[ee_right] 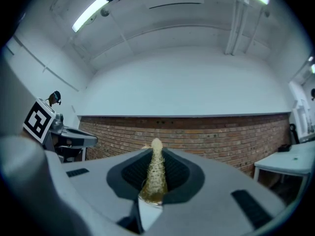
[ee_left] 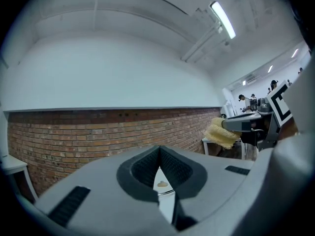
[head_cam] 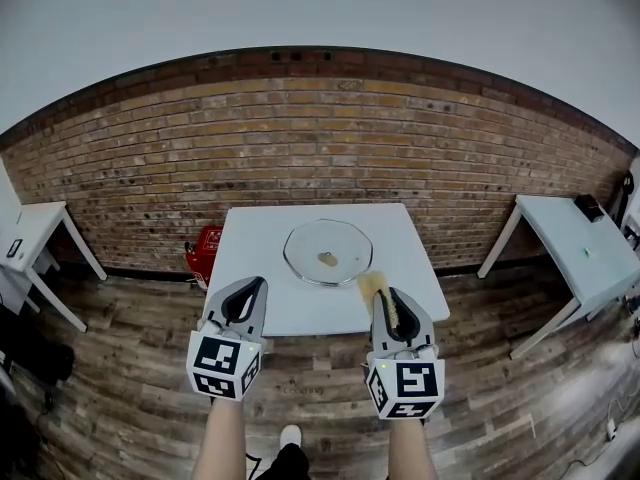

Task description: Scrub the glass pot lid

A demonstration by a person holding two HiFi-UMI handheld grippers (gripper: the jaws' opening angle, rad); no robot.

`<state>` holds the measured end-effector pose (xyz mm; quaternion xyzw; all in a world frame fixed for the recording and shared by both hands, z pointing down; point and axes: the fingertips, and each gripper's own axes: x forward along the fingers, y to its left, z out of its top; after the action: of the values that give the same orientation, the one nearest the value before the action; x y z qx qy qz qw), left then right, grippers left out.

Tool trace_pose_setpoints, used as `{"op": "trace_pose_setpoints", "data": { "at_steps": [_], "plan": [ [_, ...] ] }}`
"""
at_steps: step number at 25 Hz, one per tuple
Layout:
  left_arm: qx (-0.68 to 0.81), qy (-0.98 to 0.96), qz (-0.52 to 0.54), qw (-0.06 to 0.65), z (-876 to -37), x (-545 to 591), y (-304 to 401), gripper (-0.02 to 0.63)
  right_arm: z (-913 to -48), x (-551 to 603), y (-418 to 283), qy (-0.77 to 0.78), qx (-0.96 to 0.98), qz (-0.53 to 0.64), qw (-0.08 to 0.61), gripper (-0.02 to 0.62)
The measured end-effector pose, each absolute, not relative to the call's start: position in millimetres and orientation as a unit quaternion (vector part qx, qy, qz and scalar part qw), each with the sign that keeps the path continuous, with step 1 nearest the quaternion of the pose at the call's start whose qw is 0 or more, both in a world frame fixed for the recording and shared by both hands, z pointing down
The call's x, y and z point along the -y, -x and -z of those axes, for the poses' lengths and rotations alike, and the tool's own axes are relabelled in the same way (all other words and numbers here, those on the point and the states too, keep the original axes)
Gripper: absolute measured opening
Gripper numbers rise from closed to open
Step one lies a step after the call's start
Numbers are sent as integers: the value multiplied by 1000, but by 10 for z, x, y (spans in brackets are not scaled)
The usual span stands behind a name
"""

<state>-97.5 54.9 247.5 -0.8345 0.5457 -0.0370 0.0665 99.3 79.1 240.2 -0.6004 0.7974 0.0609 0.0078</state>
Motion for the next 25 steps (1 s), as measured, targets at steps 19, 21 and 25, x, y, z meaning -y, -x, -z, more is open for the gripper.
{"op": "trace_pose_setpoints", "data": {
  "at_steps": [19,21,25],
  "plan": [
    [-508,859,53,30,-2871,869,1314,11,-2654,527,-541,624,-780,-39,-12,58],
    [-504,862,52,29,-2867,1003,1341,11,-2643,648,-498,627,-778,-39,-14,58],
    [-498,865,52,30,-2827,1236,1405,11,-2584,870,-414,630,-775,-43,-17,58]
  ]
}}
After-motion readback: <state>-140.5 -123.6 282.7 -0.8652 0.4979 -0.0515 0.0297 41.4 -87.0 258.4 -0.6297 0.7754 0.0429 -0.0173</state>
